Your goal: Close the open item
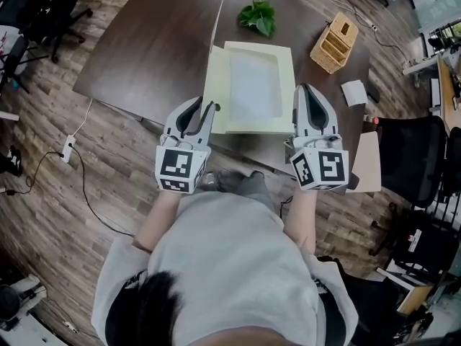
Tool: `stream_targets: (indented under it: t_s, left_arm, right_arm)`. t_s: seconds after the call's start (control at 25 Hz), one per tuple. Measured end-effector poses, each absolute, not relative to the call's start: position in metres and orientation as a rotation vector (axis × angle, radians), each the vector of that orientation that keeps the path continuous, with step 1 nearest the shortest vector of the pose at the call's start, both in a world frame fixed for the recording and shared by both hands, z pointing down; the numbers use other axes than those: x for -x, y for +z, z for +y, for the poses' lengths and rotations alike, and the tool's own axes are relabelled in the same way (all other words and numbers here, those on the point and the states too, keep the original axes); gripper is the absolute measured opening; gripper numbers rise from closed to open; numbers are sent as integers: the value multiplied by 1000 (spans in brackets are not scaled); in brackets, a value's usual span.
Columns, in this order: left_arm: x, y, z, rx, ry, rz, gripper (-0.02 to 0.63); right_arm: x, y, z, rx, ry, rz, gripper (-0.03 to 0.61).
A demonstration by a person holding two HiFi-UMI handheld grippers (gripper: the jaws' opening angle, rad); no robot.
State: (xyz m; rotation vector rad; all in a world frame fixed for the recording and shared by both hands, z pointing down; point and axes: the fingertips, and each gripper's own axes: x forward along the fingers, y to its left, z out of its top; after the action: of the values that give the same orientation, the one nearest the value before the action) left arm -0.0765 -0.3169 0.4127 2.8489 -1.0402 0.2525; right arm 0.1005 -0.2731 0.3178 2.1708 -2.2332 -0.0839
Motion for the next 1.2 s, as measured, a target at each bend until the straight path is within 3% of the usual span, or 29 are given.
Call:
stream_targets:
  t_s: [0.2,0.88,1.2]
  left_arm:
    - [72,413,-315,-2871,342,-1141,21]
    - [-25,425,-291,-2779,399,-1053,14]
    - [-79,454,-267,-2796,572,-979,14]
  right_arm:
    - [-108,314,-270,-2145,-104,-2250,14]
    - [-186,313,-269,-2075,-74,-2337,14]
    - [-223,325,-266,-2036,-30,-2364,14]
